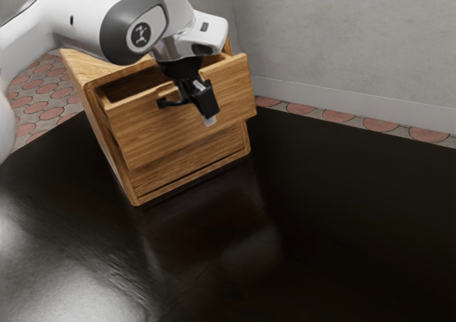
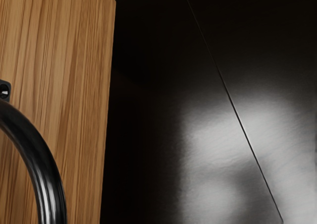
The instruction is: Pull the drawer handle with one arm to open the drawer
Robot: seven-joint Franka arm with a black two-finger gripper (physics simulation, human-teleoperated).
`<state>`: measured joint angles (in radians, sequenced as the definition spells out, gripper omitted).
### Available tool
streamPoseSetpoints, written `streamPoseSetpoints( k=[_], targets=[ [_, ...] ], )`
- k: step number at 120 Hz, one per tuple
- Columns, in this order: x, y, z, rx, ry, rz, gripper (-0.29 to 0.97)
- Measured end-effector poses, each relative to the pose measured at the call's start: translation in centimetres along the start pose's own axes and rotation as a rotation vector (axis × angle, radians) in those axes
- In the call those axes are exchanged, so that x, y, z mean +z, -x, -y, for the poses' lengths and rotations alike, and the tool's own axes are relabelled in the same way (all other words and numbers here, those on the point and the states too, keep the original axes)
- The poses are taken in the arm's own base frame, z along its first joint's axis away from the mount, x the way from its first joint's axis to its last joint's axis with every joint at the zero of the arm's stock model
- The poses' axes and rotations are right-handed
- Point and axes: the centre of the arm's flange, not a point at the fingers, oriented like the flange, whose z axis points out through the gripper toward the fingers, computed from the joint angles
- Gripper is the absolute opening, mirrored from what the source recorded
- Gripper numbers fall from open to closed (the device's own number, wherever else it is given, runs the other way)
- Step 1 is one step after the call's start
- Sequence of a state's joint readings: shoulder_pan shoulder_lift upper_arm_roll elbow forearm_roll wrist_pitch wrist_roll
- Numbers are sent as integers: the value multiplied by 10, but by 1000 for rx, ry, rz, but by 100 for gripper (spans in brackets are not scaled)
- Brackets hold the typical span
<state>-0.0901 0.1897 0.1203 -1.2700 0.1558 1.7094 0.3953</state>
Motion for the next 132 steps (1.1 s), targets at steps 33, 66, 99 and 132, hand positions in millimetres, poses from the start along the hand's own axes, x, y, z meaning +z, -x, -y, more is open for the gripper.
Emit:
streamPoseSetpoints(
  k=[33,66,99,132],
  targets=[
    [-5,-1,-17,-12,3,4,65],
    [-16,0,-38,-18,11,6,62],
    [-18,3,-53,-29,18,22,65],
    [-21,3,-74,-31,26,28,66]
  ],
)
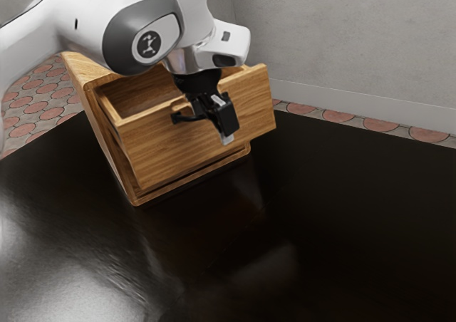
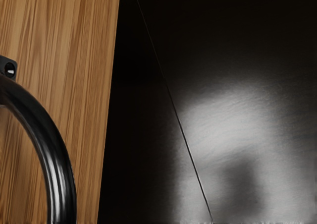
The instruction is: Pull the drawer handle with one arm to open the drawer
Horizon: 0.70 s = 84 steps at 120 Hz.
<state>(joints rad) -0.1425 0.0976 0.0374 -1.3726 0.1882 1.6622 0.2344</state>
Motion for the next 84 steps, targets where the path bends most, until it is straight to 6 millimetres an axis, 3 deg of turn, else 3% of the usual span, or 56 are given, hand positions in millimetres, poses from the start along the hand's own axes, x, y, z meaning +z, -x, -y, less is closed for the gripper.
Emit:
streamPoseSetpoints(
  k=[84],
  targets=[
    [-15,4,-57,3,-10,7,65]
  ],
)
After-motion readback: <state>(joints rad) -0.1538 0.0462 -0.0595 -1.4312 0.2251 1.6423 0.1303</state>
